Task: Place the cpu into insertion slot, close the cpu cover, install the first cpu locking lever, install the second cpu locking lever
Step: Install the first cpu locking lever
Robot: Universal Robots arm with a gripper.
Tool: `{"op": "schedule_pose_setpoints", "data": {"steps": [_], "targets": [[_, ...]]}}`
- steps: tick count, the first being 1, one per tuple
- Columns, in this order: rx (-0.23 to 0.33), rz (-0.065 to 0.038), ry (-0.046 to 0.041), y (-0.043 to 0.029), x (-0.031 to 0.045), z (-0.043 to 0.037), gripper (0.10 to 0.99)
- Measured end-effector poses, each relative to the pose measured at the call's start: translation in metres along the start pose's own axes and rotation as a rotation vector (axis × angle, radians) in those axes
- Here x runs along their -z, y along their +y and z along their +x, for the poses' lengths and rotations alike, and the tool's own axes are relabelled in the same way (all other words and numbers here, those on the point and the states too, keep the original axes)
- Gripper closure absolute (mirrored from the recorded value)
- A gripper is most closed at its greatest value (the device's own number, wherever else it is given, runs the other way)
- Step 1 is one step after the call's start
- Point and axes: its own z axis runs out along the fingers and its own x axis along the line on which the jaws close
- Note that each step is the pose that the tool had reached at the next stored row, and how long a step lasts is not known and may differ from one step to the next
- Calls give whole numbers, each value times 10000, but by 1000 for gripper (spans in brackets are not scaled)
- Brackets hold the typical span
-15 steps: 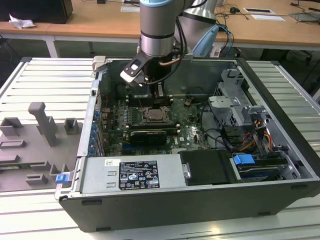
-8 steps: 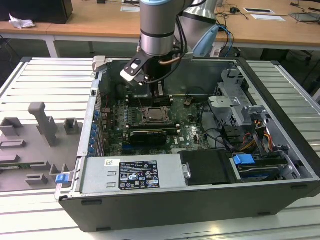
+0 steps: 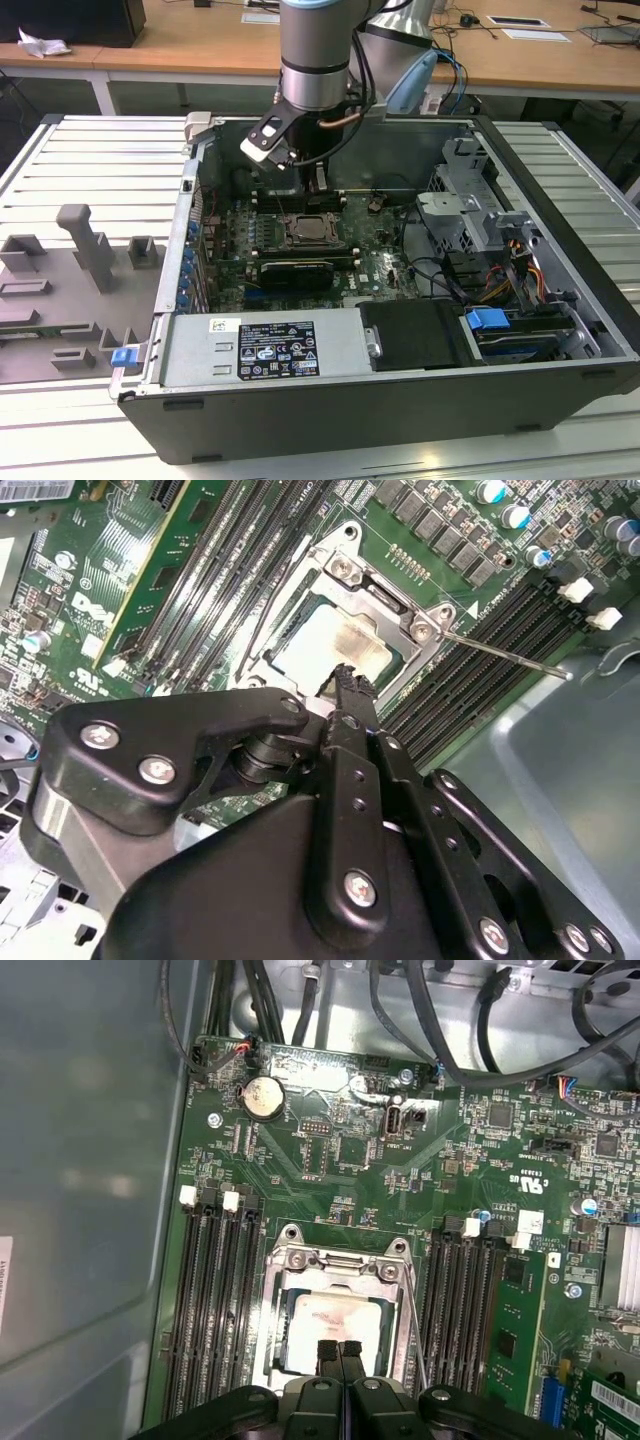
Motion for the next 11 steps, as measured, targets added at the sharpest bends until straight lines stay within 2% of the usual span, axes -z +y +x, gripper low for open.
{"op": "schedule_pose_setpoints", "data": {"steps": [11], "targets": [[0, 0, 0, 1, 23, 0, 980]]}}
